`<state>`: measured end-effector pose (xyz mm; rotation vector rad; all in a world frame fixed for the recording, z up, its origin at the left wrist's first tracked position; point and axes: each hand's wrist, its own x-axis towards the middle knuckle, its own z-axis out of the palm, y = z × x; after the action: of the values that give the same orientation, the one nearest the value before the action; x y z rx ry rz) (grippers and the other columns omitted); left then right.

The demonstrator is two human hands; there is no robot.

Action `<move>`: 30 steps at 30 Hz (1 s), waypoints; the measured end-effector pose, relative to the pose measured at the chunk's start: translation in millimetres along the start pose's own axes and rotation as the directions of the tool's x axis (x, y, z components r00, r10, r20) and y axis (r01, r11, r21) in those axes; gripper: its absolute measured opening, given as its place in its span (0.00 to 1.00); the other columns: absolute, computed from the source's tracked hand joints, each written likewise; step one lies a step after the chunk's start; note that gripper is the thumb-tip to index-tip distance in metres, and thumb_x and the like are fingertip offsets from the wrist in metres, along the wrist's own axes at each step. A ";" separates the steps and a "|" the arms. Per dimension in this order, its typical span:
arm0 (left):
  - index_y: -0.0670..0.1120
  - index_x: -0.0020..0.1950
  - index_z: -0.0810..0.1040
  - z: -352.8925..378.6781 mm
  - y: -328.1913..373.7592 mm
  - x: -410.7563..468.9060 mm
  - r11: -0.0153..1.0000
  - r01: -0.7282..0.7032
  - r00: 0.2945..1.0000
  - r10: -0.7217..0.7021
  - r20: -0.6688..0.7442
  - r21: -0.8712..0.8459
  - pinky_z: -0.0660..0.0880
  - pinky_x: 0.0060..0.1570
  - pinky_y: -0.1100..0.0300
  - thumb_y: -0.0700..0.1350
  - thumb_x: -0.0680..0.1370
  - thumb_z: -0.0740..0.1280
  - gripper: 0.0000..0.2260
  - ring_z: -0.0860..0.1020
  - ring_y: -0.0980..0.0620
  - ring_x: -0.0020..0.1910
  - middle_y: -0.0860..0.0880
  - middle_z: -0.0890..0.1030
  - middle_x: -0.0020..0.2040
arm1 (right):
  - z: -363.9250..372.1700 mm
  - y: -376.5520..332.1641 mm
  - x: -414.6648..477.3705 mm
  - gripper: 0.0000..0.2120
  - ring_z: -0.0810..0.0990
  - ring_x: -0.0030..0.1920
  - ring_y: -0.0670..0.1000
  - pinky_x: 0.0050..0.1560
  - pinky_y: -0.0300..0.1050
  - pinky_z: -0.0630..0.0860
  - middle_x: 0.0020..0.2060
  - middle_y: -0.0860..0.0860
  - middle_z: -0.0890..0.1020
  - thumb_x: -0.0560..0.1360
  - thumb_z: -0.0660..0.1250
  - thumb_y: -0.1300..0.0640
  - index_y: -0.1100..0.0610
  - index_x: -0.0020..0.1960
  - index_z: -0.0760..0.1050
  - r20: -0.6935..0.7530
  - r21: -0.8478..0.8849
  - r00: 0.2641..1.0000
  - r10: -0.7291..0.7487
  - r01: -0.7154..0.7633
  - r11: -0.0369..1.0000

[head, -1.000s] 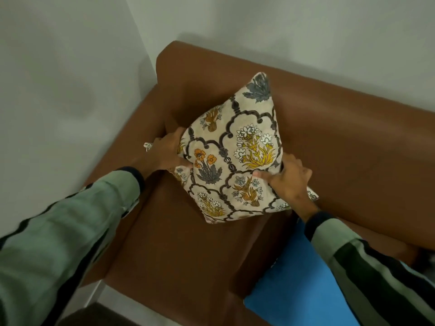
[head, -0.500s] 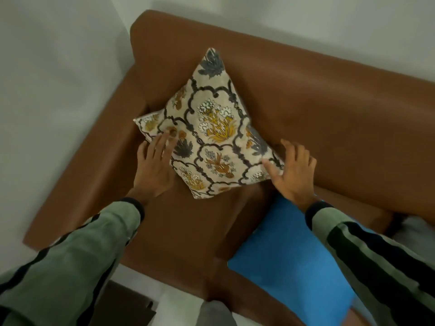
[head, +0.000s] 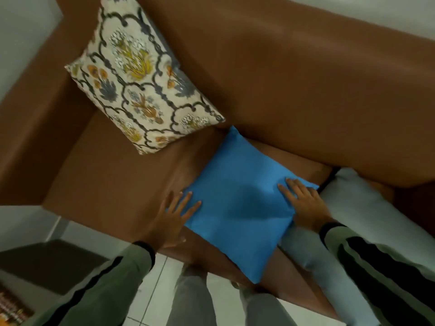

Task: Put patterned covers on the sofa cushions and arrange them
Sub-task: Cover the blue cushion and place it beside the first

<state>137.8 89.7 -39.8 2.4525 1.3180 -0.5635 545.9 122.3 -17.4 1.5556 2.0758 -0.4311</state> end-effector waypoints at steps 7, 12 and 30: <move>0.47 0.79 0.52 66.1 42.7 38.6 0.966 0.256 0.965 -0.254 -0.073 0.033 0.73 0.58 0.31 0.62 0.63 0.76 0.53 0.65 0.34 0.74 0.39 0.63 0.77 | 73.0 -7.5 28.5 0.33 0.61 0.75 0.63 0.67 0.69 0.65 0.76 0.63 0.59 0.76 0.56 0.61 0.57 0.79 0.49 -0.262 -0.181 0.965 0.001 -0.050 0.982; 0.47 0.78 0.58 46.9 46.6 47.9 0.936 0.330 0.920 -0.347 -0.181 -0.121 0.79 0.48 0.42 0.58 0.73 0.70 0.39 0.74 0.37 0.67 0.41 0.66 0.77 | 60.7 -0.7 29.8 0.52 0.51 0.77 0.61 0.70 0.71 0.54 0.77 0.64 0.53 0.67 0.73 0.47 0.51 0.79 0.43 -0.108 0.151 0.993 0.044 -0.028 0.988; 0.61 0.74 0.59 -181.6 -41.8 90.1 0.630 0.172 0.953 -0.301 -0.034 -0.757 0.73 0.65 0.41 0.72 0.60 0.74 0.47 0.76 0.50 0.64 0.52 0.75 0.67 | -96.2 52.4 7.3 0.24 0.77 0.54 0.34 0.51 0.31 0.74 0.54 0.25 0.76 0.64 0.65 0.25 0.25 0.59 0.66 -0.133 0.953 0.964 0.231 0.060 0.297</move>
<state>183.7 256.5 74.0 1.6557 1.5450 0.1474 574.5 194.7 59.9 2.4502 1.8938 -1.8154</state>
